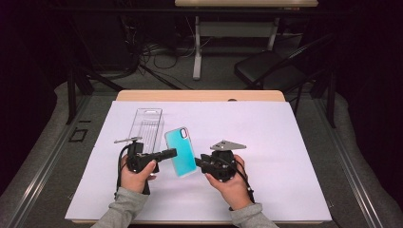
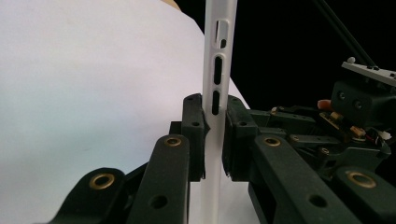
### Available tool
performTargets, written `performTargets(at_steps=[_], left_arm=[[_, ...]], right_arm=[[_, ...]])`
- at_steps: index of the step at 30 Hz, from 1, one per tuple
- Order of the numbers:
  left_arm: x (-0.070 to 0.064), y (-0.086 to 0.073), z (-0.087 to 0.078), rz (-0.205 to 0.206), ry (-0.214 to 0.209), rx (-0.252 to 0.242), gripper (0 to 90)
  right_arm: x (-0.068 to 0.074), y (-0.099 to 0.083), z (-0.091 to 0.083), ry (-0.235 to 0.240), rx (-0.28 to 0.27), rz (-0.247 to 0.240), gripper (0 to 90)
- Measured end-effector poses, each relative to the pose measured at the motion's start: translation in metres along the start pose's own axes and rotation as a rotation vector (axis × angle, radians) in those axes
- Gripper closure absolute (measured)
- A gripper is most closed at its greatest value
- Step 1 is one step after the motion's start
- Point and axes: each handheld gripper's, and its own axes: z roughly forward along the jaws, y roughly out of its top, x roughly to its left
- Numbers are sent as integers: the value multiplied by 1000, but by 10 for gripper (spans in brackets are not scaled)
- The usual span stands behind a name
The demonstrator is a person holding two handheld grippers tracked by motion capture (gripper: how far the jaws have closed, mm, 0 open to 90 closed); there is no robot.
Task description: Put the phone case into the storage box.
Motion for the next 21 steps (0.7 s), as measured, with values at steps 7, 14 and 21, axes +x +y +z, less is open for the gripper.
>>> performTargets(at_steps=[7, 14, 21], left_arm=[[2, 3, -6, 4, 4, -13, 815], [3, 6, -10, 3, 7, -25, 815], [5, 9, -14, 8, 0, -25, 815]], right_arm=[[3, 3, -2, 22, -1, -36, 611], [5, 4, -3, 35, -22, -65, 596], [4, 4, -3, 47, -10, -65, 576]])
